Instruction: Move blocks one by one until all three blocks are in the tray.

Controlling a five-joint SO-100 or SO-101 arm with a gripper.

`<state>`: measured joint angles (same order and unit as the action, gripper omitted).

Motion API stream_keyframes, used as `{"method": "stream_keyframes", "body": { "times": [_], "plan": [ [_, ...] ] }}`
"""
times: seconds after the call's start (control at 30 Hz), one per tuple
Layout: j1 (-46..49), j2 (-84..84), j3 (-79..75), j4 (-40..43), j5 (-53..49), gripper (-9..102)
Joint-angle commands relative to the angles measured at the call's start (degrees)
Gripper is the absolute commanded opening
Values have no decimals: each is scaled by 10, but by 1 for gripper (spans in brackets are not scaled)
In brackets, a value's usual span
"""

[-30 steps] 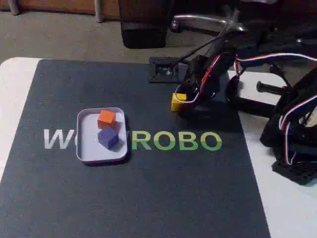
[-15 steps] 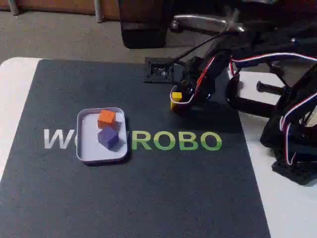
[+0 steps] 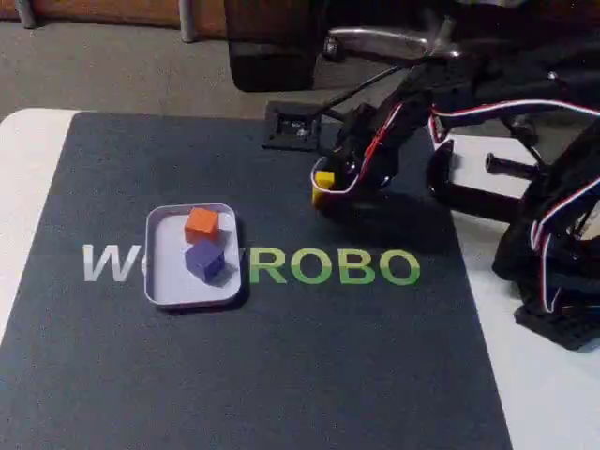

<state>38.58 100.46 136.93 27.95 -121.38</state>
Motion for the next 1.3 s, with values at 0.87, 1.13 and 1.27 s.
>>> {"method": "stream_keyframes", "body": {
  "times": [0.87, 1.13, 1.27],
  "plan": [
    [-238, -102, -310, 67, 419, -8],
    [-238, -203, -396, 63, 432, -8],
    [-242, -269, -463, 66, 442, -8]
  ]
}}
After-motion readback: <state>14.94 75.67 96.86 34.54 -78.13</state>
